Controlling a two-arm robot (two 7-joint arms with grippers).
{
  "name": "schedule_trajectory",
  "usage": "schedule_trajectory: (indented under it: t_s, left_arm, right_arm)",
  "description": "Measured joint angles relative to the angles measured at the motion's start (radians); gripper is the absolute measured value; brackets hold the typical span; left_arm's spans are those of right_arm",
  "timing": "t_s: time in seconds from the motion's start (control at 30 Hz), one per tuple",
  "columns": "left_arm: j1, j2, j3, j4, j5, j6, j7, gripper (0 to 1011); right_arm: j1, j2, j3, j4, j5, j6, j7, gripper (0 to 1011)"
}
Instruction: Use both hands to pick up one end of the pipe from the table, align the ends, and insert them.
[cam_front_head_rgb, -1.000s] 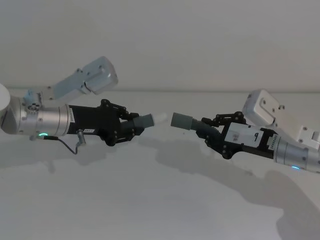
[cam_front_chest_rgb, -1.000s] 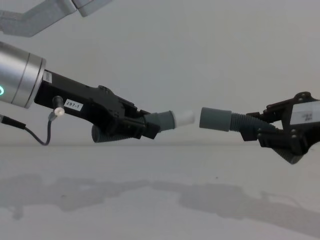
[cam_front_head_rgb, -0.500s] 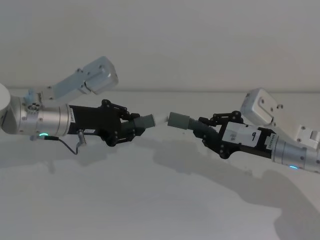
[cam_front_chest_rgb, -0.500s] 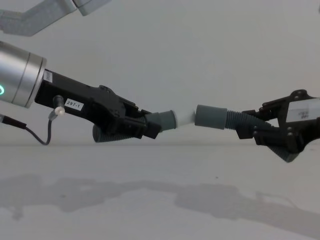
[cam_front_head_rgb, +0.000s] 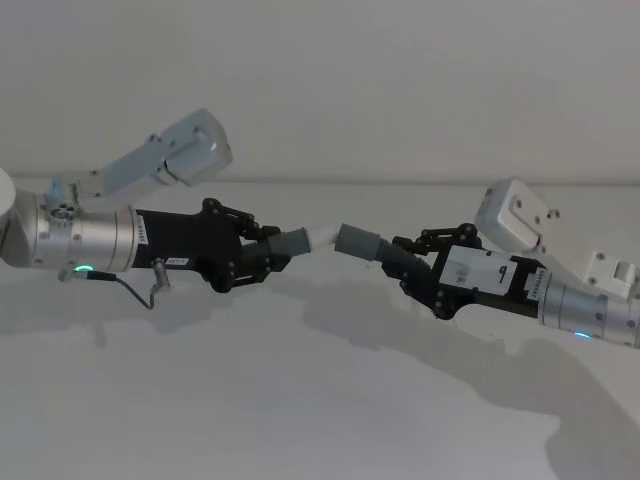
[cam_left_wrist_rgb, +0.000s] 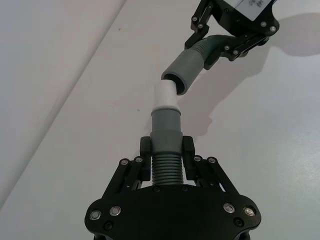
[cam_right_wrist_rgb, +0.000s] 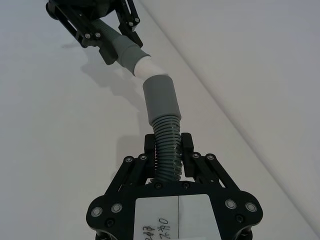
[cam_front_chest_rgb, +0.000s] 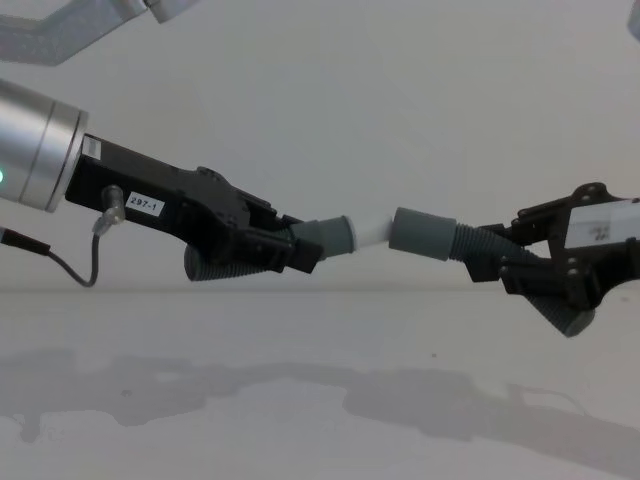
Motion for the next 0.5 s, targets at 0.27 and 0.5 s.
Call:
schedule_trajectory:
  t_s: [0.27,0.5]
  left_arm:
    - [-0.002,0.008,0.002,-0.005,-0.017,0.0,-0.011,355]
    - [-0.004,0.019,0.007,-0.011,-0.024,0.002,-0.014,355]
  right_arm:
    - [0.007,0.0,-0.008,0.006,0.001,-0.001,-0.004,292]
    - [0.009,0.001,-0.012,0.008,0.001,-0.003,-0.006,292]
